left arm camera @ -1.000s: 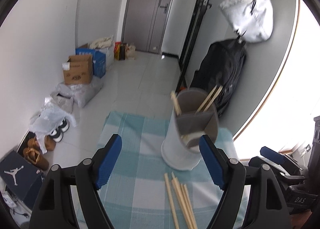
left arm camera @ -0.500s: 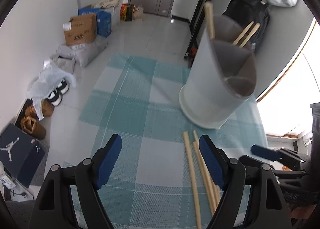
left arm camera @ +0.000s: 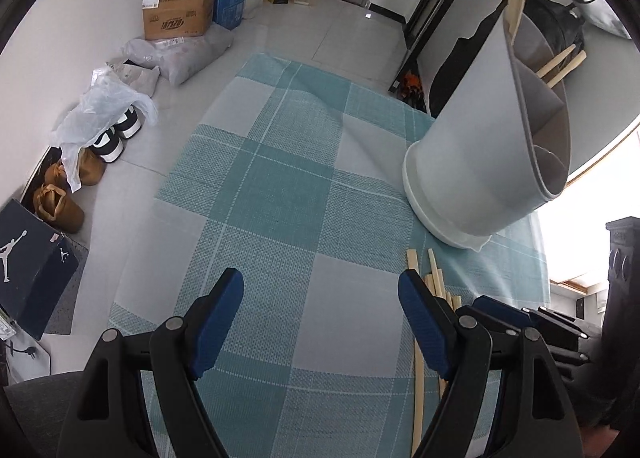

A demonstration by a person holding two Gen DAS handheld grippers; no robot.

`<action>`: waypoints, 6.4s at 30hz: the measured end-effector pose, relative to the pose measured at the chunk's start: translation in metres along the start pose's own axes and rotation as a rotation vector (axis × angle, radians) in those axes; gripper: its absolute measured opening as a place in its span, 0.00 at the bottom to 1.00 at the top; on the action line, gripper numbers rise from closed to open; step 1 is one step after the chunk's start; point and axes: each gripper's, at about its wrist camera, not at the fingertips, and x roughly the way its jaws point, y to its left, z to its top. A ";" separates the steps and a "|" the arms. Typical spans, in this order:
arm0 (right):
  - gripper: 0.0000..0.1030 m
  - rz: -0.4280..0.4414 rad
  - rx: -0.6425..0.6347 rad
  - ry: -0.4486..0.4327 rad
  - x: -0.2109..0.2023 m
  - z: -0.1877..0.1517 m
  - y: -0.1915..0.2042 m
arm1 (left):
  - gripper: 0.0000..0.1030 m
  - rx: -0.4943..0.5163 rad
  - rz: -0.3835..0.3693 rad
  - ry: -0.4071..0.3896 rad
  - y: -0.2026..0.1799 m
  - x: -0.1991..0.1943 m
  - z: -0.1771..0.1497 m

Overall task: Organize utensils
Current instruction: 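Move both grippers down to the chopsticks lying on the cloth, then close the right gripper on one wooden chopstick from the bundle, then close the left gripper on another chopstick while the right gripper holds its chopstick, then lift both held chopsticks and carry them above the utensil holder, then open both grippers to drop the chopsticks into the holder, then withdraw both grippers and move them down to the remaining chopsticks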

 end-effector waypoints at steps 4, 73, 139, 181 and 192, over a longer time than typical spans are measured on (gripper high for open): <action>0.17 -0.068 -0.025 -0.010 0.002 0.001 0.002 | 0.74 0.000 0.016 0.014 -0.002 0.003 -0.001; 0.03 0.260 0.314 -0.489 -0.111 -0.012 -0.092 | 0.03 0.212 0.042 -0.039 -0.044 0.008 0.012; 0.03 0.166 0.064 -1.074 -0.244 0.138 -0.027 | 0.02 0.219 -0.218 -0.465 -0.094 -0.179 0.135; 0.41 0.184 0.068 -0.893 -0.179 0.102 -0.040 | 0.53 0.204 -0.222 -0.291 -0.070 -0.118 0.148; 0.70 0.175 0.063 -0.940 -0.220 0.057 -0.038 | 0.57 0.153 -0.143 -0.320 -0.062 -0.134 0.133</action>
